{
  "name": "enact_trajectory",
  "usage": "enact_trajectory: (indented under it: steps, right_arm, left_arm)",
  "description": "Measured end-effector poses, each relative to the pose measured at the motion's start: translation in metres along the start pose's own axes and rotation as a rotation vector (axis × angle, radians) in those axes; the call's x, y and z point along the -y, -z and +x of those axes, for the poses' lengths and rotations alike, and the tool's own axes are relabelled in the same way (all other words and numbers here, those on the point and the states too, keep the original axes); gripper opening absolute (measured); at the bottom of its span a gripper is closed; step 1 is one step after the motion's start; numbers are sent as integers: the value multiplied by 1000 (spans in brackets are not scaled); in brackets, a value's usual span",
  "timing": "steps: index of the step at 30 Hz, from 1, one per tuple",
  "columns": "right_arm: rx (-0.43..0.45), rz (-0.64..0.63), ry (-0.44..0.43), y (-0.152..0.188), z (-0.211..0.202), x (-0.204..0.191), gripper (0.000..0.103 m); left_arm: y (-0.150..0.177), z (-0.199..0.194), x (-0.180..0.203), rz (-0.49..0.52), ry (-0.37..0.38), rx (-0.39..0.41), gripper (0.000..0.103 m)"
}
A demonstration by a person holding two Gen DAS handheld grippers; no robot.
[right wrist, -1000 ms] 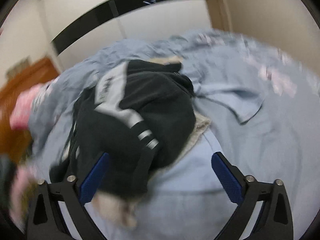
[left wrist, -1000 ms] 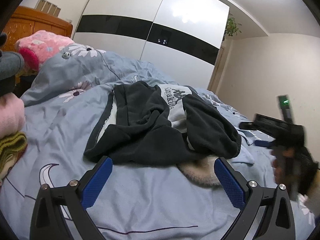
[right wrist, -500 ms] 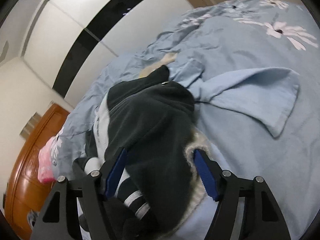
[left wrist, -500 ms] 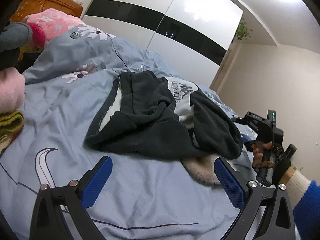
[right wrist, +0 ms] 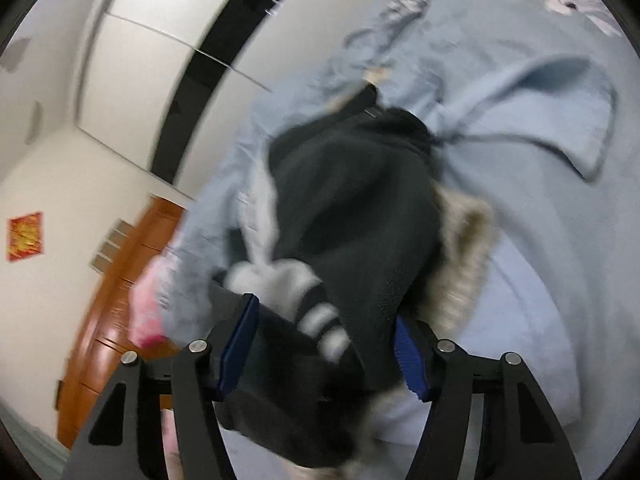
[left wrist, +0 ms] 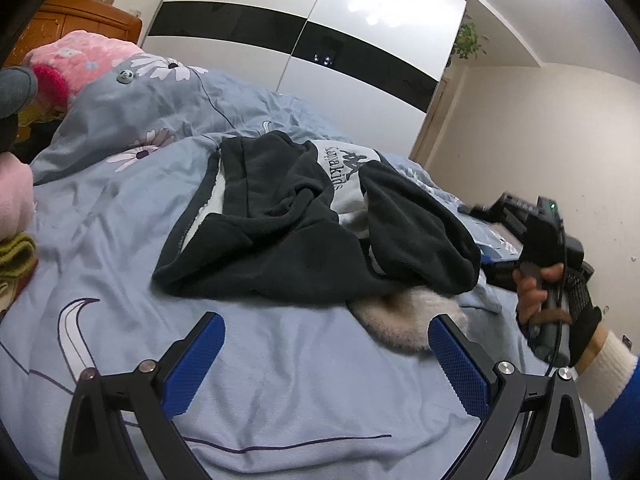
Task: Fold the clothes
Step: 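Reach the right tool into the black jacket and grasp its cuff, then lift the jacket with the right tool while the left tool grasps the other cuff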
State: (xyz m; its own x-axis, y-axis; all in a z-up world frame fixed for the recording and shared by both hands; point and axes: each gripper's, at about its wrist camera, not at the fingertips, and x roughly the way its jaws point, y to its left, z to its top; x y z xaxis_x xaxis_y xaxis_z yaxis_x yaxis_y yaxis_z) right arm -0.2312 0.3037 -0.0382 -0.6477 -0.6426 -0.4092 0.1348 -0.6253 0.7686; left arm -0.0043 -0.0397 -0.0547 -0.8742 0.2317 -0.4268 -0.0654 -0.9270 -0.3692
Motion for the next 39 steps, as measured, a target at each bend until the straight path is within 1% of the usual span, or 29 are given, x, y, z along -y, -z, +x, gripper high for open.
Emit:
enact_trajectory:
  steps: [2, 4, 5, 7, 8, 9, 10, 11, 12, 13, 15, 18, 20, 22, 25, 27, 29, 31, 33, 34, 37, 39]
  right_arm:
    - [0, 20, -21, 1, 2, -1, 66]
    - [4, 68, -2, 0, 6, 4, 65]
    - [6, 92, 7, 0, 9, 7, 64]
    - [10, 140, 26, 0, 13, 12, 56]
    - [12, 164, 35, 0, 15, 14, 48]
    - [14, 188, 44, 0, 18, 17, 36]
    - [16, 212, 54, 0, 20, 19, 29]
    - [18, 236, 63, 0, 22, 21, 10]
    - [20, 260, 72, 0, 25, 24, 11]
    - [34, 259, 56, -1, 19, 18, 10]
    - [81, 224, -9, -3, -1, -6, 9]
    - [146, 193, -127, 5, -39, -42, 9]
    - [162, 177, -184, 16, -63, -65, 9]
    - [155, 137, -226, 36, -93, -86, 9]
    - [131, 74, -263, 69, -139, -102, 9]
    - [104, 49, -254, 93, -168, -94, 9]
    - [74, 26, -237, 117, -197, -82, 9]
    - [44, 4, -220, 141, -226, -70, 9]
    - [14, -18, -203, 165, -254, -58, 9]
    - [4, -20, -182, 178, -275, -45, 9]
    - [24, 18, -112, 196, -326, -3, 8]
    - [93, 68, -91, 201, -365, 27, 8]
  left_arm:
    - [0, 0, 0, -4, 6, -3, 103]
    - [0, 1, 0, -4, 10, -7, 103]
    - [0, 1, 0, -3, 10, -8, 103]
    - [0, 1, 1, -2, 11, -6, 103]
    - [0, 0, 1, -2, 13, -3, 103]
    - [0, -1, 1, 0, 15, 0, 103]
    - [0, -2, 3, 7, 16, 3, 103]
    - [-1, -3, 4, 13, 17, 7, 103]
    - [-1, -5, 6, 19, 18, 10, 103]
    - [-1, -6, 8, 28, 19, 16, 103]
    - [-3, -11, 13, 52, 16, 35, 103]
    - [-10, -20, 14, 64, 6, 74, 103]
    - [-17, -31, 11, 35, 21, 92, 103]
    - [-25, -46, 7, -7, 50, 106, 103]
    - [-25, -83, 6, -41, 97, 136, 103]
    - [-14, -104, 7, -37, 88, 129, 103]
    - [-3, -119, 9, -19, 77, 89, 103]
    - [2, -130, 13, -7, 77, 52, 103]
    - [4, -139, 21, 14, 91, 31, 103]
    - [4, -142, 27, 29, 97, 23, 103]
    - [2, -143, 49, 78, 103, -3, 103]
    - [-1, -139, 64, 99, 109, -25, 103]
